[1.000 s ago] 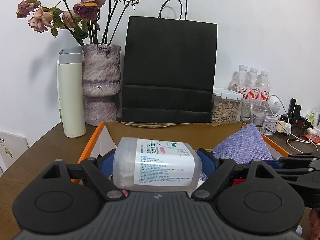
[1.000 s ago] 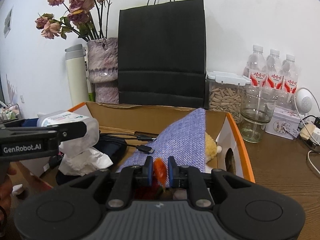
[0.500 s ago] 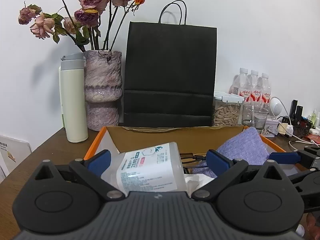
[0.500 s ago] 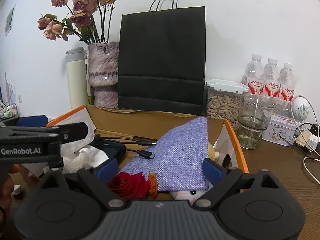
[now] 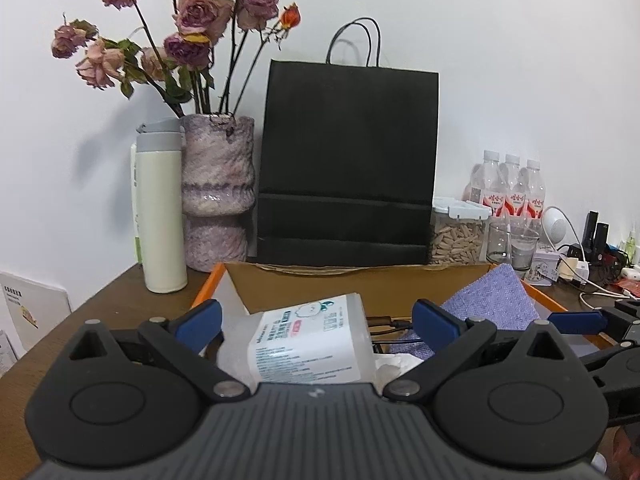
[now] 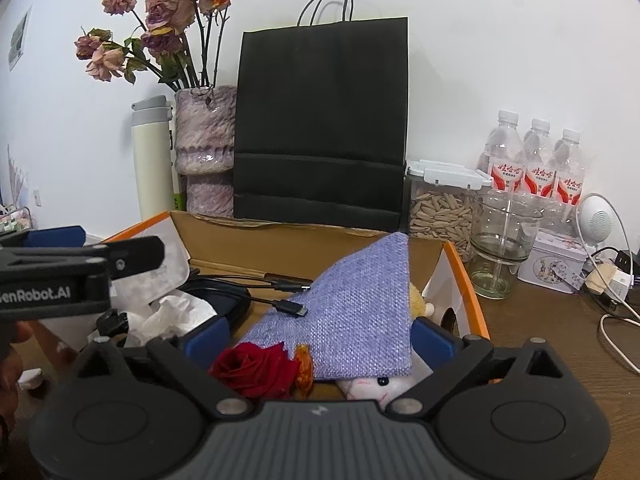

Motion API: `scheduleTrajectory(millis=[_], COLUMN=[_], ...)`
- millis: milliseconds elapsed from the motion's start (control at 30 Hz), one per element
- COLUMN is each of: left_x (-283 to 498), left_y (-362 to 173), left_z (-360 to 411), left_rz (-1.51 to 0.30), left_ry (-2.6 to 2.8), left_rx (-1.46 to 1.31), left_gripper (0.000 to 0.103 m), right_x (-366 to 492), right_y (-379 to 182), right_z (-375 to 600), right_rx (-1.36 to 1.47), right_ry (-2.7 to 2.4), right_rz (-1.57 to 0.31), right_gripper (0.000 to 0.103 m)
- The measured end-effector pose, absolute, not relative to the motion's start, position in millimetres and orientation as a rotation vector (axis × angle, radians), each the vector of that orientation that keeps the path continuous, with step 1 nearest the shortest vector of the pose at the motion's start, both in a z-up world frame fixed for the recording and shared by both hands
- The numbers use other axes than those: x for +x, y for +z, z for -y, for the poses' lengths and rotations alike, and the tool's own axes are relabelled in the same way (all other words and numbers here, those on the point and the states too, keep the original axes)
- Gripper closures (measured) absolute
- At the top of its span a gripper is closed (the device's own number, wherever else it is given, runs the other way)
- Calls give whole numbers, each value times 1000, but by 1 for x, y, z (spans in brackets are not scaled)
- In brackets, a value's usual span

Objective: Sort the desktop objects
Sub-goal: 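Lower the wipe pack and flower into the box and open both grippers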

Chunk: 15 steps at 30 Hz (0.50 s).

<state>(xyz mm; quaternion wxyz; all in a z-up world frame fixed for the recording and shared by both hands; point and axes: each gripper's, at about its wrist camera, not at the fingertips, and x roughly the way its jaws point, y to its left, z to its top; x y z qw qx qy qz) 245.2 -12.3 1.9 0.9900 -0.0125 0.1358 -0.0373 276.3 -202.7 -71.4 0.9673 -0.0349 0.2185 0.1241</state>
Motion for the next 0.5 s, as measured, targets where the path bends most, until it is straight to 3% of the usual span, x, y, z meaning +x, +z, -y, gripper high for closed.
scheduleTrajectory(millis=[500], left_x=[200], left_y=[4], left_z=[-20], left_rz=[-265], left_ry=[-5], left_rx=[-58], left_gripper=[0], right_x=[225], right_y=[-61], right_z=[215], right_rx=[-59], right_ry=[229], right_rz=[-390], right_gripper=[0])
